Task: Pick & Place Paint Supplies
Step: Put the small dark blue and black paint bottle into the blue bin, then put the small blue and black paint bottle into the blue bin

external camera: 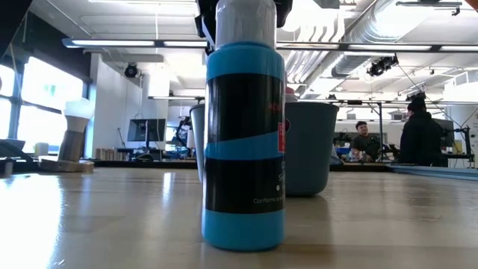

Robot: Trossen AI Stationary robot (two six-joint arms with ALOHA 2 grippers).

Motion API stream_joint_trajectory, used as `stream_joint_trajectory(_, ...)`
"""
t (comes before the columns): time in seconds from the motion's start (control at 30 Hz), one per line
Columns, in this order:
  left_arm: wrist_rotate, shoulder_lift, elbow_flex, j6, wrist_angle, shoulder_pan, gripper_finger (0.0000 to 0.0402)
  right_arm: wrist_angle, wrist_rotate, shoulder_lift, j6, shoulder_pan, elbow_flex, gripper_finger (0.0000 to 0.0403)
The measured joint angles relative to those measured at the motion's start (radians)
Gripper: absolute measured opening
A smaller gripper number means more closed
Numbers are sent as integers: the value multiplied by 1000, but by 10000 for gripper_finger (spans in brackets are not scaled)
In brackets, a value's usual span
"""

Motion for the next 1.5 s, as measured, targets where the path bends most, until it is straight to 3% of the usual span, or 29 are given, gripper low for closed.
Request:
stream_joint_trajectory(0.27,-1,0,0,1,-3,0,234,0,0,0,0,0,0,144)
stream_joint_trajectory(0.63,102,-1,1,-15,-39,1,241,0,8,0,-3,0,0,144)
stream_joint_trajectory(1.07,-59,-43,24,-27,-62,0,242,2,8,0,-3,-1,0,144)
stream_joint_trajectory(1.5,-190,-52,320,11,-111,-15,242,5,8,0,-3,-43,0,144)
